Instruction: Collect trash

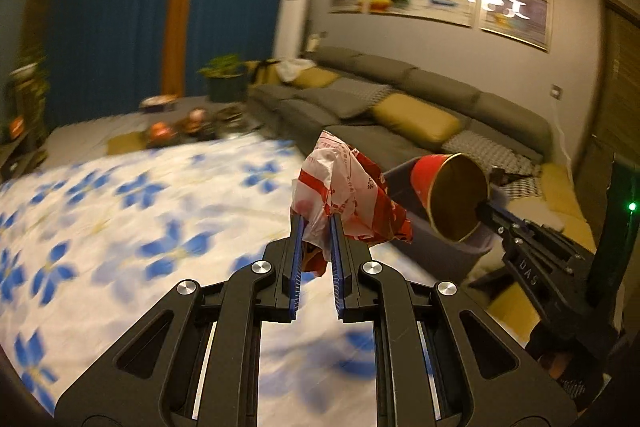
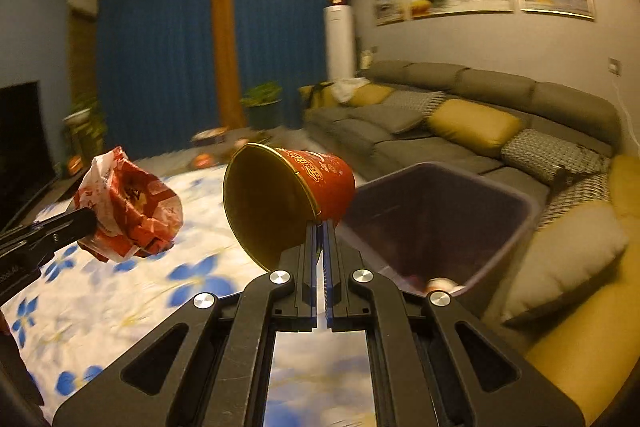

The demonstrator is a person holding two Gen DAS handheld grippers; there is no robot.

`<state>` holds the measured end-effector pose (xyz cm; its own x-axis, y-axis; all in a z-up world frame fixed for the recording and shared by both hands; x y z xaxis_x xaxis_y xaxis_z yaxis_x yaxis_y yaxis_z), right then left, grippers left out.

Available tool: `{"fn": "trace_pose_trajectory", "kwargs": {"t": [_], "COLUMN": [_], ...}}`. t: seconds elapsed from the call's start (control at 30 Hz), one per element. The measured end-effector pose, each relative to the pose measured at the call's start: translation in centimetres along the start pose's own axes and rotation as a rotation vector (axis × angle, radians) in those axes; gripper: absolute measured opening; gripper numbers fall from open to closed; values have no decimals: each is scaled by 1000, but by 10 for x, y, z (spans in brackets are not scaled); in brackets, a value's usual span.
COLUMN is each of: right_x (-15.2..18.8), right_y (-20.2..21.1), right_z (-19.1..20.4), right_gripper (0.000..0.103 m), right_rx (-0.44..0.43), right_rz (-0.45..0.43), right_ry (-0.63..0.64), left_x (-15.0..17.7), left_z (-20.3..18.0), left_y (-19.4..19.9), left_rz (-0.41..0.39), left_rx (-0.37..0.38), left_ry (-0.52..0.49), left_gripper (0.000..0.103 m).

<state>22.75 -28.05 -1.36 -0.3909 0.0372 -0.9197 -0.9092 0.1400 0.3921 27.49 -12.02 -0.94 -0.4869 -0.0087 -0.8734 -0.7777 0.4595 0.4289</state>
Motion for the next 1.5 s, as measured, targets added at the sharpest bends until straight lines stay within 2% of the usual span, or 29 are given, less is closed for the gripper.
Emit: {"fn": "trace_pose_trajectory", "kwargs": {"t": [0.2, 0.27, 0.43, 0.63, 0.67, 0.77, 0.8, 0.83, 0.9, 0.93, 0.97, 1.03, 1.1, 1.17, 1.27, 1.33, 1.37, 1.4, 1.47, 1.5], "right_x": [-8, -9, -7, -2, -1, 2, 3, 4, 5, 4, 4, 3, 2, 1, 2, 4, 5, 6, 9, 12], "right_y": [-17, -23, -32, -48, -52, -60, -61, -63, -67, -70, -72, -74, -70, -62, -46, -34, -29, -24, -11, -4], "right_z": [-61, -75, -96, -111, -113, -119, -115, -115, -116, -119, -119, -120, -116, -109, -95, -84, -79, -73, -60, -54], "right_gripper": [4, 4, 4, 4, 4, 4, 4, 5, 6, 11, 23, 35, 39, 62, 80, 88, 89, 90, 98, 98], "right_rx": [95, 111, 146, 149, 141, 129, 124, 121, 125, 123, 121, 121, 122, 124, 130, 142, 147, 150, 160, 160], "right_rz": [-3, 1, 6, 28, 34, 48, 48, 51, 61, 63, 67, 69, 62, 55, 33, 27, 25, 24, 15, 5], "right_ry": [-84, -106, -122, -147, -159, -168, -170, -168, -162, -162, -163, -162, -152, -135, -92, -55, -42, -24, 9, 21], "left_x": [-16, -14, -5, 9, 9, 16, 18, 19, 20, 20, 19, 18, 17, 18, 22, 23, 25, 27, 31, 35], "left_z": [-73, -92, -112, -125, -124, -123, -121, -118, -109, -102, -95, -82, -72, -66, -55, -52, -48, -43, -35, -30], "left_y": [-63, -89, -139, -173, -175, -179, -179, -180, -178, -176, -174, -162, -147, -128, -92, -71, -56, -46, -25, -13], "left_rz": [34, 59, 131, 196, 202, 209, 206, 205, 208, 209, 203, 176, 144, 111, 57, 20, -5, -16, -33, -34], "left_rx": [133, 144, 164, 205, 213, 223, 222, 218, 200, 185, 170, 139, 98, 65, -2, -42, -75, -91, -124, -146], "left_ry": [-64, -87, -84, -75, -75, -93, -92, -86, -61, -48, -36, -22, -21, -25, -26, -30, -34, -37, -39, -36], "left_gripper": [12, 12, 12, 14, 17, 32, 44, 51, 55, 58, 60, 69, 76, 82, 89, 96, 97, 97, 97, 97]}}
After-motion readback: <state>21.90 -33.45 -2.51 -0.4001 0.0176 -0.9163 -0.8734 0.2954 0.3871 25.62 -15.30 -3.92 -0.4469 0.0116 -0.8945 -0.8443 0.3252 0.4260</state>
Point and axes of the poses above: each gripper's, at about its wrist camera, not at the fingertips, and y roughly against the way its jaws point, z to its left, x to its underside, the point moved 5 cm from there along -y, roughly the way its jaws point, and after that the axes turned 5 degrees about y, right-handed, at the moved point
